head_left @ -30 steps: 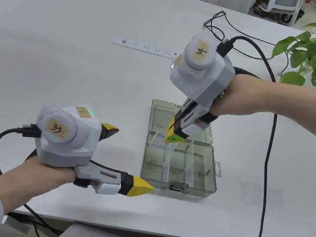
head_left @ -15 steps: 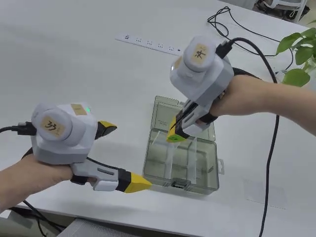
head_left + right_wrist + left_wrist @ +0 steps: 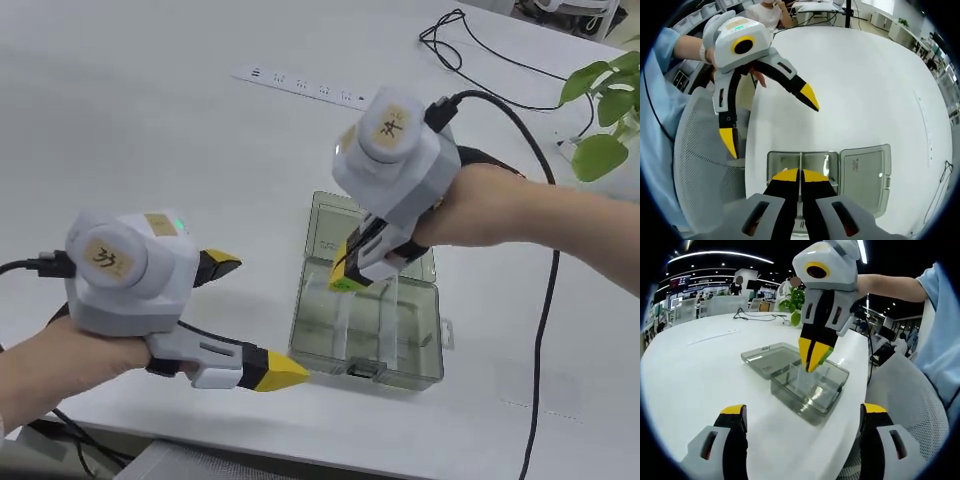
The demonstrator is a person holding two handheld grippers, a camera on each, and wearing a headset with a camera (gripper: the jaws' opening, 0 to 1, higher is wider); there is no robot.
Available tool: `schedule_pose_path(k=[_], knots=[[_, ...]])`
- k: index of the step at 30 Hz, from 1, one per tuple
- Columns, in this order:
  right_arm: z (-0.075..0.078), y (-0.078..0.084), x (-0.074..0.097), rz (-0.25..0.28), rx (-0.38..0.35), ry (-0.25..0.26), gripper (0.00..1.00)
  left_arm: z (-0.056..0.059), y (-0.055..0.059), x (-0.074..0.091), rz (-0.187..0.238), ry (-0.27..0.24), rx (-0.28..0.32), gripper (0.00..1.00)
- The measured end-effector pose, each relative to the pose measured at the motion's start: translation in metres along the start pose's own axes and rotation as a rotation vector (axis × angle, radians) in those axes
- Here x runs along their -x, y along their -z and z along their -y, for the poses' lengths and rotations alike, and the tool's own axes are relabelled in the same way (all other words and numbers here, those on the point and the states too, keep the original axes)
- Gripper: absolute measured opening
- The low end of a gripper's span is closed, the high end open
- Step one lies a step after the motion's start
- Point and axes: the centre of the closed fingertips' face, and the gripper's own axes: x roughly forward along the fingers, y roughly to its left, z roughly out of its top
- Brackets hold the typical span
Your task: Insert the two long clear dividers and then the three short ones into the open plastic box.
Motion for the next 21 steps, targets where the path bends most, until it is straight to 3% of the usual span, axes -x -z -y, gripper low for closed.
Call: schedule_pose_path(k=[13, 21], knots=[[0.001, 0.007, -0.017, -0.007, -0.023, 0.012, 0.02, 0.0, 0.003, 0.0, -0.005, 0.002, 0.009, 0.94], [0.0, 0.01, -0.029, -0.039, -0.013, 0.024, 0.02, -0.001, 0.005, 0.001, -0.008, 0.001, 0.014, 0.93]])
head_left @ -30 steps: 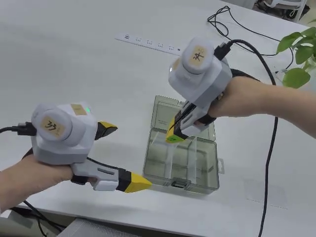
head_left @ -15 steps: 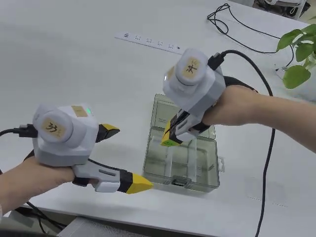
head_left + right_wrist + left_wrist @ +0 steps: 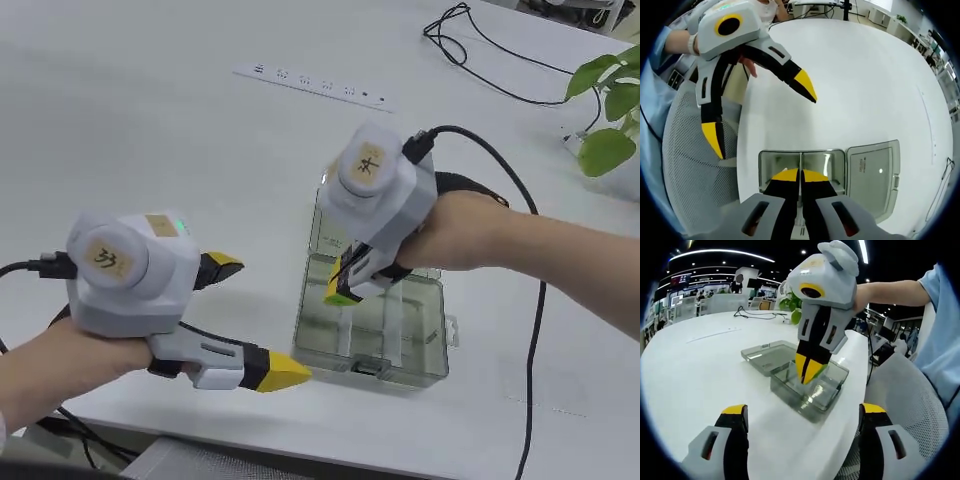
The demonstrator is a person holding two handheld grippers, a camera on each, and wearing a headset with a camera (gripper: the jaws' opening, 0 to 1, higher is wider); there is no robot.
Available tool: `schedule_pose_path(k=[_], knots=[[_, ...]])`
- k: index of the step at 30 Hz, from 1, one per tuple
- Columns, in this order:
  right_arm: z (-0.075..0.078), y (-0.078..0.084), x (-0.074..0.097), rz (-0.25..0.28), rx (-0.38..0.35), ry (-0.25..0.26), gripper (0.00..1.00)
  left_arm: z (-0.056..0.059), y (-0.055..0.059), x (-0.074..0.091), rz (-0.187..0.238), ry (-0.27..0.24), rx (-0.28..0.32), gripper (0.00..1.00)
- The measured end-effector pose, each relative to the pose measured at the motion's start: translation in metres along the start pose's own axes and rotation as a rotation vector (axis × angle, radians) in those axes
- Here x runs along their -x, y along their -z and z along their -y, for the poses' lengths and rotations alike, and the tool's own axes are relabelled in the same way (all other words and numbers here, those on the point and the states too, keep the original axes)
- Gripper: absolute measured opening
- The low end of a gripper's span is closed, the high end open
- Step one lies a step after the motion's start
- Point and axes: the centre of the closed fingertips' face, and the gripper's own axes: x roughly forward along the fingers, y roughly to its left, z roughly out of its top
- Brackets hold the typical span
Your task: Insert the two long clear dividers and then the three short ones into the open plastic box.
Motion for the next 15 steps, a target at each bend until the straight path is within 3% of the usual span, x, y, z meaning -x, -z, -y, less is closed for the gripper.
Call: schedule_pose_path(k=[15], knots=[[0.007, 0.003, -0.01, -0.041, 0.039, 0.029, 0.02, 0.0, -0.001, -0.002, -0.002, 0.011, -0.002, 0.92]])
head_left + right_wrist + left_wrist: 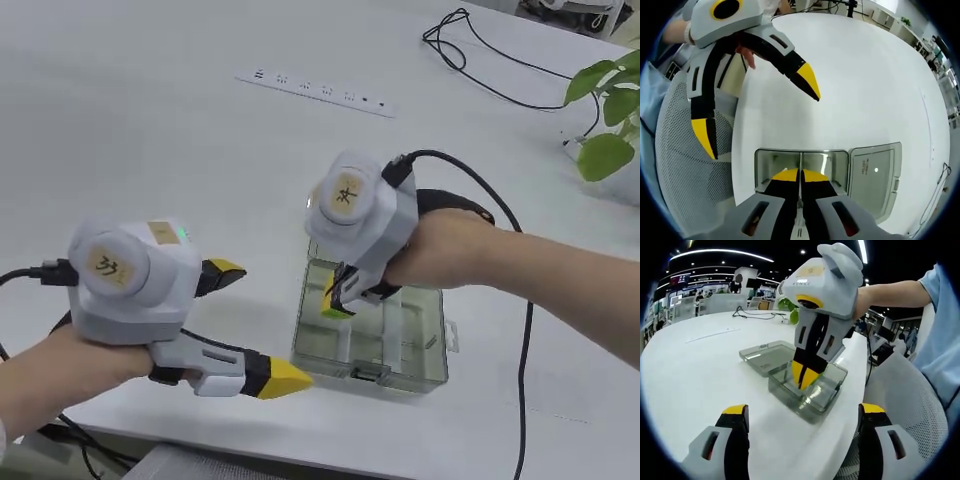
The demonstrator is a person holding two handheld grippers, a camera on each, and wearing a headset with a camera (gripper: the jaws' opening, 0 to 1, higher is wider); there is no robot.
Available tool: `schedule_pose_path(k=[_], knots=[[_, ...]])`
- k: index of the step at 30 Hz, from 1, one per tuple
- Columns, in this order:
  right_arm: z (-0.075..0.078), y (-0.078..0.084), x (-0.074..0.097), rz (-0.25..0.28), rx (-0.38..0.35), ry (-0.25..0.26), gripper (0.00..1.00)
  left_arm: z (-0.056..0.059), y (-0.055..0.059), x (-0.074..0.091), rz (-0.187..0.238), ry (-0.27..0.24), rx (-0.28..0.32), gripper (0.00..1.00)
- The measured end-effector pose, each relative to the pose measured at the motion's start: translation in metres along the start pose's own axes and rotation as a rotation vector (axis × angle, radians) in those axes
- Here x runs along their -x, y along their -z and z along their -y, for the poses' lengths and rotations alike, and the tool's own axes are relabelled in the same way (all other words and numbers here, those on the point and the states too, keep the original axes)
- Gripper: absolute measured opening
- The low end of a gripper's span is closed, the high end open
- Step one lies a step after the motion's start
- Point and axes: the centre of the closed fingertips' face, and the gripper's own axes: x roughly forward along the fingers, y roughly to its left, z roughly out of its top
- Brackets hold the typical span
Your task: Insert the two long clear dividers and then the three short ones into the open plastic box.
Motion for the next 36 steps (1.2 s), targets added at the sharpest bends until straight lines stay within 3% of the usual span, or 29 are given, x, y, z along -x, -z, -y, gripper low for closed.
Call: schedule_pose_path(k=[15, 17, 19, 23, 28, 36], knots=[[0.001, 0.0, 0.0, 0.018, 0.011, -0.006, 0.03, 0.003, -0.006, -0.001, -0.002, 0.005, -0.011, 0.91], [-0.003, -0.001, 0.0, 0.035, 0.04, -0.028, 0.09, 0.003, -0.006, -0.001, -0.003, 0.005, -0.011, 0.91], [-0.004, -0.003, 0.0, 0.067, 0.035, -0.015, 0.2, 0.003, -0.006, 0.0, -0.004, 0.004, -0.011, 0.91], [-0.008, -0.005, 0.003, 0.097, 0.03, -0.022, 0.25, 0.005, -0.006, 0.001, -0.008, 0.005, -0.013, 0.9], [-0.008, -0.004, 0.009, 0.126, 0.055, 0.009, 0.37, 0.006, -0.007, 0.002, -0.006, 0.005, -0.022, 0.9], [-0.01, -0.003, 0.023, 0.223, -0.001, 0.028, 0.52, 0.006, -0.009, 0.002, -0.012, 0.002, -0.037, 0.9]])
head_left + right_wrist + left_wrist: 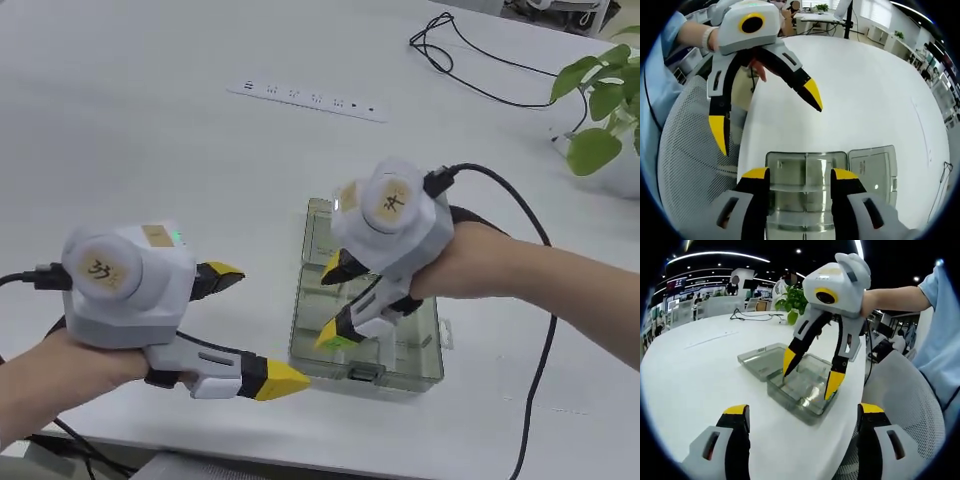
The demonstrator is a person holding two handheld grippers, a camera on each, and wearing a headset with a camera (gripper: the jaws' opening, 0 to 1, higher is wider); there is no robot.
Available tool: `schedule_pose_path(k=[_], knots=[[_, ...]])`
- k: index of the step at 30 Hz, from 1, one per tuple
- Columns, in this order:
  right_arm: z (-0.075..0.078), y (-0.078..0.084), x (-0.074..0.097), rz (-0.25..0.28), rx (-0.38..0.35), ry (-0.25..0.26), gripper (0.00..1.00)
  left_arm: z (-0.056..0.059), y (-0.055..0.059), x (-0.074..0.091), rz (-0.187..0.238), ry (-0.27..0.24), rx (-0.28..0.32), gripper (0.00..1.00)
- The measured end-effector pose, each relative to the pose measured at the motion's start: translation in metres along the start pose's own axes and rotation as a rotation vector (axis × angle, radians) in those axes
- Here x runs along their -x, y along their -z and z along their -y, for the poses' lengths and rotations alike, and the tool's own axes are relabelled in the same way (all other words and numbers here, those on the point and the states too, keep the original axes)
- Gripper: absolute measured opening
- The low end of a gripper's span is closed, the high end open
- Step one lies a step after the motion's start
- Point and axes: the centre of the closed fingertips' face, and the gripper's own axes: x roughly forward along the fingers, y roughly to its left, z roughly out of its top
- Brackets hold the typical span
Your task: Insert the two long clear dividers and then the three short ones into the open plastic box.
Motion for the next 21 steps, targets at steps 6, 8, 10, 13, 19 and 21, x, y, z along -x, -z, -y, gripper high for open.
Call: schedule_pose_path(k=[6, 8, 10, 13, 19, 21], knots=[[-0.005, 0.001, 0.013, 0.093, -0.048, 0.017, 0.68, 0.004, -0.006, -0.002, -0.002, 0.005, -0.013, 0.9], [-0.006, 0.005, 0.018, 0.125, -0.076, 0.028, 0.73, 0.005, -0.008, -0.004, 0.002, 0.007, -0.017, 0.9], [-0.007, 0.008, 0.022, 0.14, -0.092, 0.033, 0.75, 0.007, -0.011, -0.005, 0.007, 0.011, -0.015, 0.9], [-0.008, 0.016, 0.026, 0.151, -0.115, 0.039, 0.77, 0.007, -0.015, -0.008, 0.016, 0.016, -0.015, 0.9], [-0.012, 0.026, 0.039, 0.206, -0.133, 0.068, 0.84, 0.012, -0.021, -0.01, 0.025, 0.023, -0.023, 0.9], [-0.011, 0.03, 0.045, 0.225, -0.145, 0.093, 0.85, 0.014, -0.024, -0.01, 0.026, 0.021, -0.027, 0.9]])
